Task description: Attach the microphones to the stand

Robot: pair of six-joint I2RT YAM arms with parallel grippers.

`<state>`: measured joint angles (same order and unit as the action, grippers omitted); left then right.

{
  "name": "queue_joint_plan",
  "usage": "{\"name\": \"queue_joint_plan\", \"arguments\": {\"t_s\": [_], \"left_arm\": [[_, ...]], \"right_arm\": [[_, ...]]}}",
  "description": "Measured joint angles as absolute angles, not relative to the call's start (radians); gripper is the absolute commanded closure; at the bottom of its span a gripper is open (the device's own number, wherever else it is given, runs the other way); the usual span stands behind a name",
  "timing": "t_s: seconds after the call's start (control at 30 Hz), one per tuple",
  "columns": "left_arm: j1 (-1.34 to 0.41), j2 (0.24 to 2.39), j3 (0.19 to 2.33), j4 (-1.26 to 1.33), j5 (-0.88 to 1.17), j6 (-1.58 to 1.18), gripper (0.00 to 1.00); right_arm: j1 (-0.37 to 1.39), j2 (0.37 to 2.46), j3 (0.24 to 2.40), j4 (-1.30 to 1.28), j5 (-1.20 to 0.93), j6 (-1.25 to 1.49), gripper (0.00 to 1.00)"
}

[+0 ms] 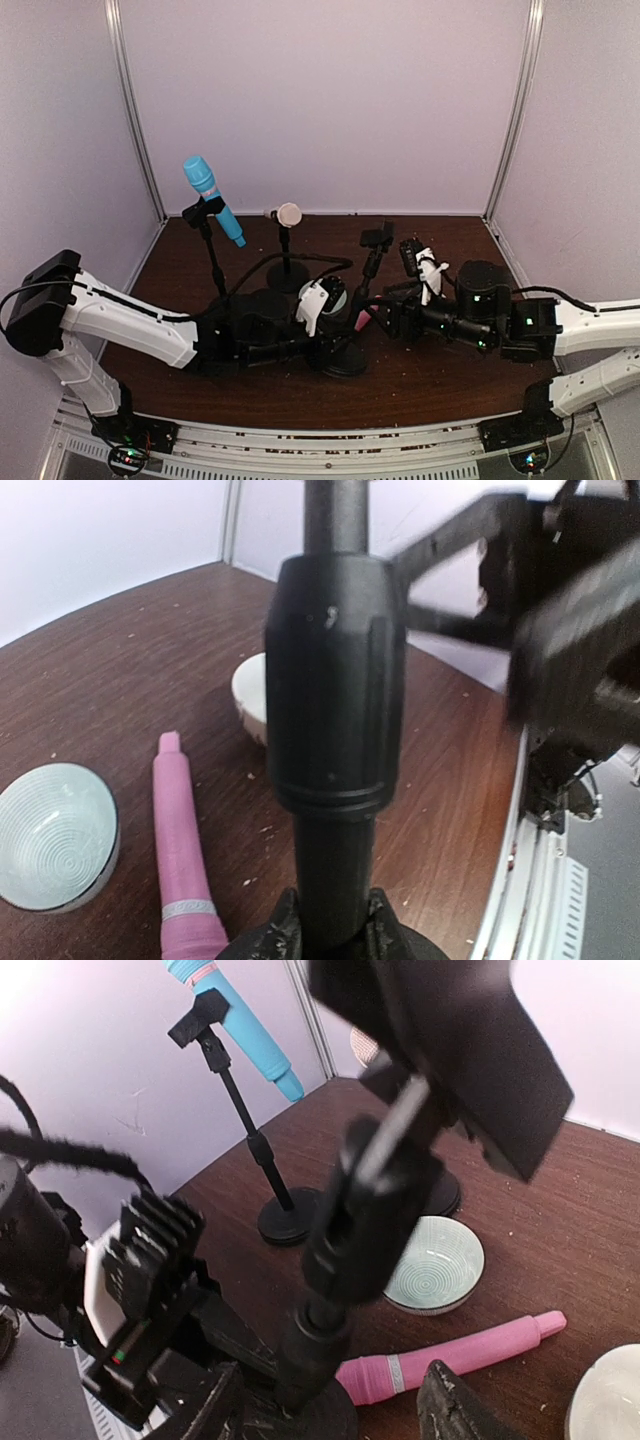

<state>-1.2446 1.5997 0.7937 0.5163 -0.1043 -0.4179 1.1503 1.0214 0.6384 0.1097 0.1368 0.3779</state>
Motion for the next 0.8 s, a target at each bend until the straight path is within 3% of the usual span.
{"name": "queue_joint_plan", "arguments": {"t_s": [0.37,0.57,0.63,0.73,0.8], "left_arm": [[-1.265,1.591,0.793,0.491,-0.211,-0.402,1.0],[-1.266,1.578,0.793,0.491,-0.233,-0.388,1.0],[-1.266,1.571,0.793,0.493,-0.233,-0.384,1.0],[-1.269,1.567,0.793,0.498,-0.236,-0.379,1.0],[-1.271,1.567,0.793,0.5,-0.237,-0.376,1.0]], "right_arm": [[1.151,1.171,0.751,0.144,0.142,0.447,0.53],[1.151,1.198,0.751,0.147,0.132,0.48,0.68],[1.152,1.197,0.751,0.153,0.134,0.488,0.67],[1.151,1.197,0.751,0.155,0.139,0.505,0.55],[1.15,1.197,0.752,0.154,0.14,0.512,0.53]]}}
